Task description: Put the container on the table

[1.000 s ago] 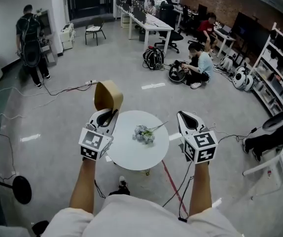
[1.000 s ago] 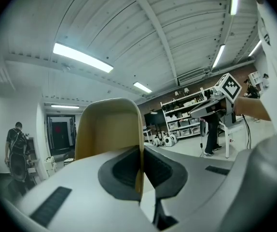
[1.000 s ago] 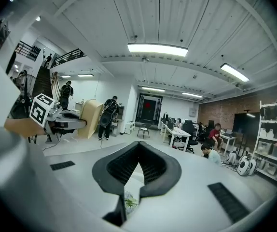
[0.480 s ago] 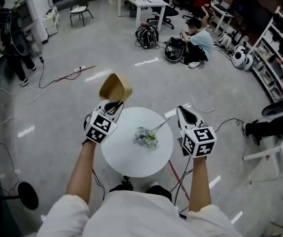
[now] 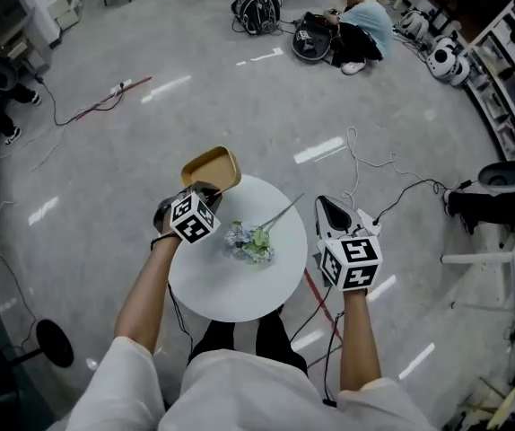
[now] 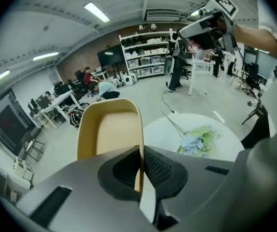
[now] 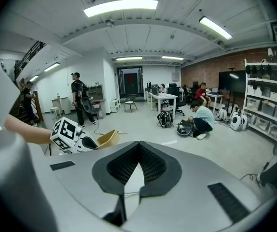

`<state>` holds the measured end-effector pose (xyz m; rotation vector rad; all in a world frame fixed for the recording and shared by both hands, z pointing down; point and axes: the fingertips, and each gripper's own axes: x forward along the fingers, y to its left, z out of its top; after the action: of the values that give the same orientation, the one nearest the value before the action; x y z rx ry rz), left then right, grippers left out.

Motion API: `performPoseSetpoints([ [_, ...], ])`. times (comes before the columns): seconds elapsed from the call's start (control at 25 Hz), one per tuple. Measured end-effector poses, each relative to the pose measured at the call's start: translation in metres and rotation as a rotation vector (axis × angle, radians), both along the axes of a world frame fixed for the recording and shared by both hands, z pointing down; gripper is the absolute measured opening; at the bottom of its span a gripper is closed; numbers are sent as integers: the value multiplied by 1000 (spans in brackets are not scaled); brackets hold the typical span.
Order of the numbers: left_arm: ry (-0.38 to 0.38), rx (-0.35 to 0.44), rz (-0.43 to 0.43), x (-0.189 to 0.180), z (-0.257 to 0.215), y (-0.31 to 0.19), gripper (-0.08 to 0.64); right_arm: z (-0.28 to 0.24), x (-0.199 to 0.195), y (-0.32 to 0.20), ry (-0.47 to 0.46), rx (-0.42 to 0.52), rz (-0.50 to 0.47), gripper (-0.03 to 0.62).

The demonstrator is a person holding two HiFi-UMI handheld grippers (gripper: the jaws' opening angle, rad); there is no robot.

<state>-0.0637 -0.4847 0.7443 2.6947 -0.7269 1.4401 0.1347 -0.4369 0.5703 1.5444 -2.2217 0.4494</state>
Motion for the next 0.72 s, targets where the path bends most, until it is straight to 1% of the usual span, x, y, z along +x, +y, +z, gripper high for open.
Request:
performPoseSetpoints([
  [0.16,-108,-115,106,22,73,3,23,46,20,0,-62,-89,35,11],
  [0.28,-183,-155,181,34,110,6,23,68,33,8,-93,-130,59,9],
  [0.4,-247,-185,239,40,136,10,23,83,42,17,-84,-163,68,9],
  [0.48,-252,-203,250,44,146,10,23,91,46,21,-77,-181,73,9],
  [0.56,-233,-229,244,48,149,11,29,93,49,23,-66,-188,75,12],
  [0.64,-207,-251,223,47,143,11,39,88,50,23,-55,-179,74,12],
  [0.72,-159,-260,180,43,128,8,69,76,50,19,-40,-157,65,12],
])
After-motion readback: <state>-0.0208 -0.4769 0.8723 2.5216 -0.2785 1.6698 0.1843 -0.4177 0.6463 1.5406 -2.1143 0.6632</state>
